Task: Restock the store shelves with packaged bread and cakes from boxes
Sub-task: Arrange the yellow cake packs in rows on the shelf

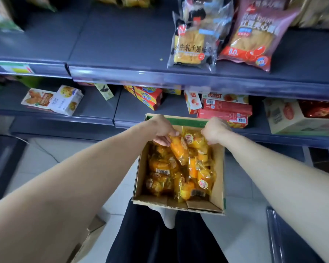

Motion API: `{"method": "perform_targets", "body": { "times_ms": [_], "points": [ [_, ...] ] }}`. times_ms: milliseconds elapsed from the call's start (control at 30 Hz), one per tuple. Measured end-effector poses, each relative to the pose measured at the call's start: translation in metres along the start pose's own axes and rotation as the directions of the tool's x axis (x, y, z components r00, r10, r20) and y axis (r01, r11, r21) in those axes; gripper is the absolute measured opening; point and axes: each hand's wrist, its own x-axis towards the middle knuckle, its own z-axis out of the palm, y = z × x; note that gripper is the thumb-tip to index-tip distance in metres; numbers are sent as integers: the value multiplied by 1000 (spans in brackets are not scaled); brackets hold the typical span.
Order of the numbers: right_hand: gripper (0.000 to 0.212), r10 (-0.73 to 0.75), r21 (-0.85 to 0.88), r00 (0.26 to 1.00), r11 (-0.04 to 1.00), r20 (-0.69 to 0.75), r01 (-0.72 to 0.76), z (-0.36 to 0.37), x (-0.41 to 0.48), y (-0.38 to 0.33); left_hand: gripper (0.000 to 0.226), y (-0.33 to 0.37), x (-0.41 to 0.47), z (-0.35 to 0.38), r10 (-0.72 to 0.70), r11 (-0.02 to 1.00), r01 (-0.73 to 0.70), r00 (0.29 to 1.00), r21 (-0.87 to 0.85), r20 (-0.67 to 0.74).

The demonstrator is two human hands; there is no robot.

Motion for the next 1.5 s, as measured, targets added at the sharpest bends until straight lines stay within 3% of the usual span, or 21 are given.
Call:
{"method": "perform_targets", "body": {
  "times_ms": [133,267,400,467,733,900,1100,1333,1500],
  "points": [
    [27,-98,146,994,985,54,90,-57,-33,-19,25,23,-36,-29,93,991,-89,995,100,-38],
    [20,-125,135,992,983,-4,124,-105,-64,-39,7,40,-68,-63,158,985,-148,981,91,-112],
    [18,-210,157,973,962,-95,223,-146,-88,-61,12,49,-95,-100,249,968,-247,954,30,-170],
    [18,-233,186,956,946,-177,265,-160,-93,-74,26,52,-105,-120,285,951,-302,938,-60,-199],
    [27,-267,227,891,903,-366,364,-202,-82,-159,33,50,-115,-206,391,761,-516,849,-393,-356],
    [26,-299,157,847,903,-440,400,-213,-47,-224,30,36,-106,-255,392,635,-499,866,-590,-310],
    [32,-290,188,874,904,-389,384,-200,38,-298,32,19,-76,-303,325,504,-506,862,-700,-389],
    [33,-348,112,888,912,-301,395,-174,114,-370,34,-3,-50,-355,280,467,-494,869,-733,-407],
    [27,-313,-28,860,943,-404,331,-161,141,-407,40,-8,-36,-379,306,447,-530,848,-721,-433]
  ]
}}
